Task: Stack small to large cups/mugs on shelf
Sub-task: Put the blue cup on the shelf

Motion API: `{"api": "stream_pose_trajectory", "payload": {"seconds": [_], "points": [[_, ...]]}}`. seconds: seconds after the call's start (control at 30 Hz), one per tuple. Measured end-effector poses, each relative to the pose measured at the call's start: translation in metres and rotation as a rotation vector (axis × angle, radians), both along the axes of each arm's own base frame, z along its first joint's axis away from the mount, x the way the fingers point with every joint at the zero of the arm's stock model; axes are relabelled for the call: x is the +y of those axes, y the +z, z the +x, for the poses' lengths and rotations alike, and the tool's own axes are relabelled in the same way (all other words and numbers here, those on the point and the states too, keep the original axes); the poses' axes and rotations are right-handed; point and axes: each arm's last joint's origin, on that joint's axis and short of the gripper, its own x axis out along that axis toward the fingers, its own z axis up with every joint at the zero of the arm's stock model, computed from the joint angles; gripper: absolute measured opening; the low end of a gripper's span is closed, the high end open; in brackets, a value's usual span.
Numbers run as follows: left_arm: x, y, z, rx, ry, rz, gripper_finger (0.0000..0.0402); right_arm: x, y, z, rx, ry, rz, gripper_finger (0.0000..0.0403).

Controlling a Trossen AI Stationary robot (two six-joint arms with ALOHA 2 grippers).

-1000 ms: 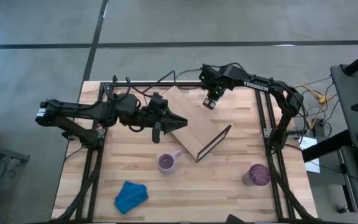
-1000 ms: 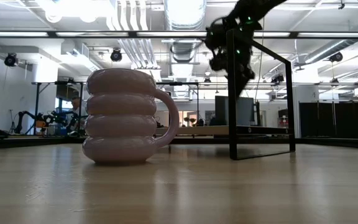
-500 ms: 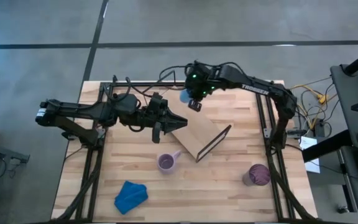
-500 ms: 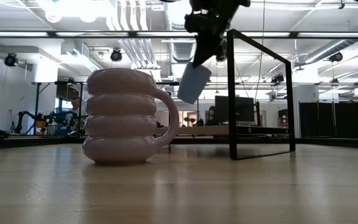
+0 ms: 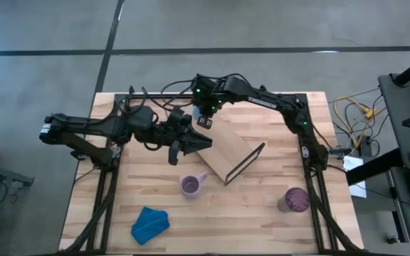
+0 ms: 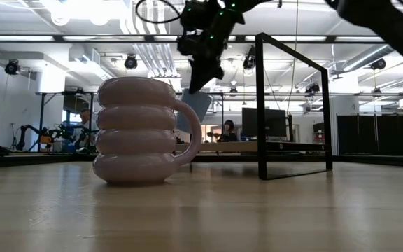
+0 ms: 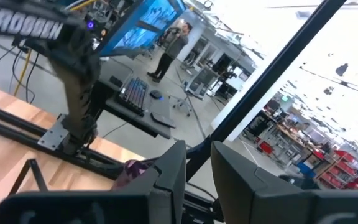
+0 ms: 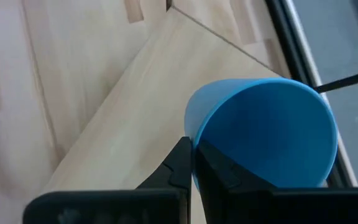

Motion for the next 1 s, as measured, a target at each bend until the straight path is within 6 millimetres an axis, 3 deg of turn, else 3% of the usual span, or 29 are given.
{"api": "stream_pose_trajectory", "payload": {"seconds": [0.17,0.3,1.0], "points": [[0.001,0.005,-0.007,-0.018,0.000,-0.002,0.0062,-0.006,-0.016,0.017,0.023,0.000,0.008,0.0009],[0.001,0.008,-0.010,-0.029,0.000,-0.003,0.0062,-0.007,-0.028,0.020,0.059,-0.009,0.013,0.0009],[0.001,0.008,-0.010,-0.027,0.000,0.007,0.0062,-0.010,-0.025,0.019,0.044,-0.057,0.033,0.0022]]}}
